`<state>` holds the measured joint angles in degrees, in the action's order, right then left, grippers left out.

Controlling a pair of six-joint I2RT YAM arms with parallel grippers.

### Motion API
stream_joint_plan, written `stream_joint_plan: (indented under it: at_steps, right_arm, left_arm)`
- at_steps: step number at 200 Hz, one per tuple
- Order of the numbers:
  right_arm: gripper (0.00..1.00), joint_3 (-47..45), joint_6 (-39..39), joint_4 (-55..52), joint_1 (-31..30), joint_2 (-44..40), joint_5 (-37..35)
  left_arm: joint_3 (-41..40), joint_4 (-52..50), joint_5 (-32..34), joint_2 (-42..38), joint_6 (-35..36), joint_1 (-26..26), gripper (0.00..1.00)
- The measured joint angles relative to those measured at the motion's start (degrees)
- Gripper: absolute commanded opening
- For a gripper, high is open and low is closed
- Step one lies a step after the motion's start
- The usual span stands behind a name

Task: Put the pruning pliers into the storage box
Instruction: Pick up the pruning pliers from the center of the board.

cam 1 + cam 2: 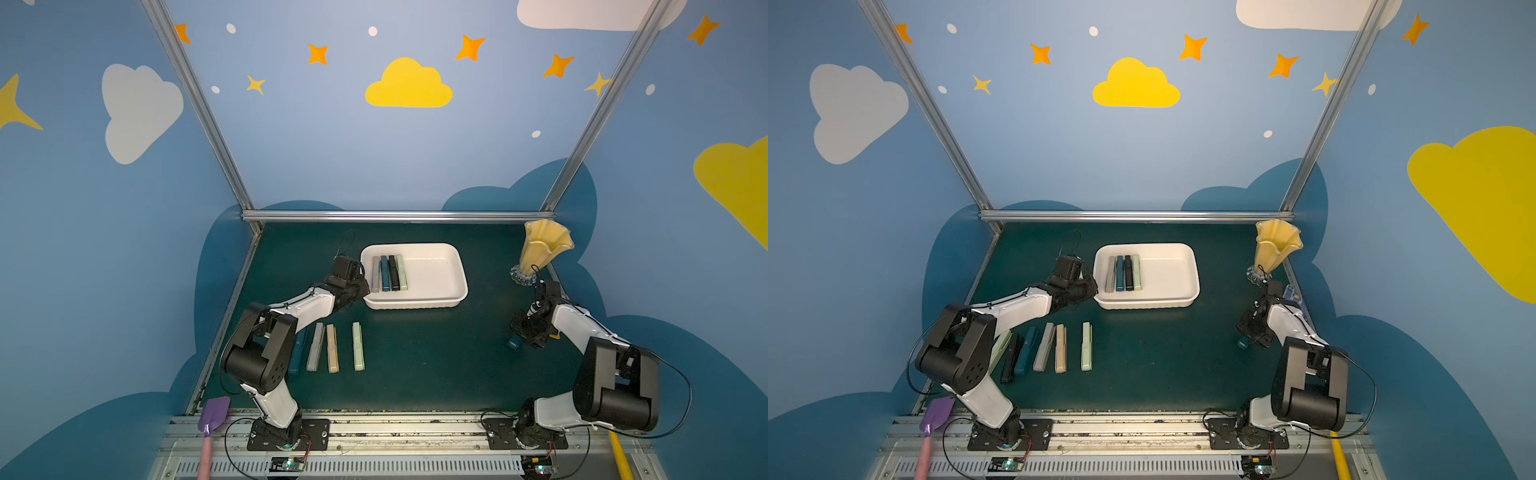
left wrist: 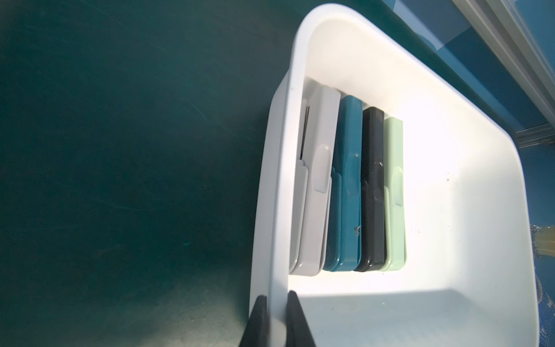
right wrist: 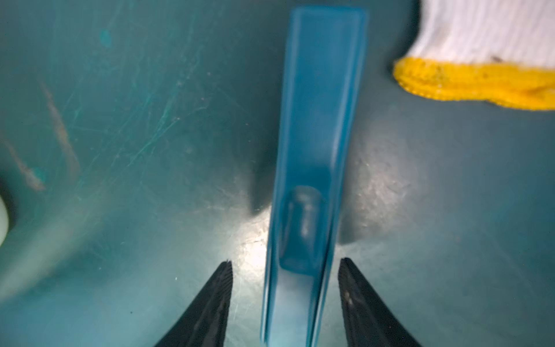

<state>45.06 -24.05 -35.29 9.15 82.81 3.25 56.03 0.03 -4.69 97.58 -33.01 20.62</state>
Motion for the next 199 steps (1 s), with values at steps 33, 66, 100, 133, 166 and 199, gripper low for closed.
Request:
stream_joint_plan:
  at_steps: [33, 66, 100, 133, 166, 199]
  right_arm:
    - [0.53, -0.3, -2.0, -0.2, -0.8, -0.4, -0.7]
    - [0.51, -0.7, -3.2, -0.9, -1.8, -1.4, -0.8]
    - [0.46, -0.8, -4.1, -1.2, -2.5, -1.4, -0.8]
    - [0.44, -0.8, -4.3, -1.6, -2.7, -1.4, -0.7]
    - [0.42, -0.8, -4.3, -2.8, -3.1, -1.2, -0.8]
    - [0.40, -0.8, -4.7, -3.5, -3.7, -1.2, -0.8]
  left_arm:
    - [0.0, 0.0, 0.0, 0.0, 0.0, 0.0, 0.12]
    - [0.0, 0.0, -0.2, 0.0, 0.0, 0.0, 0.12]
    - [0.0, 0.0, -0.2, 0.1, 0.0, -0.1, 0.11]
    - [0.0, 0.0, -0.2, 0.1, 0.0, -0.1, 0.11]
    - [0.0, 0.0, -0.2, 0.1, 0.0, -0.1, 0.11]
    - [0.0, 0.0, -0.2, 0.1, 0.0, 0.0, 0.11]
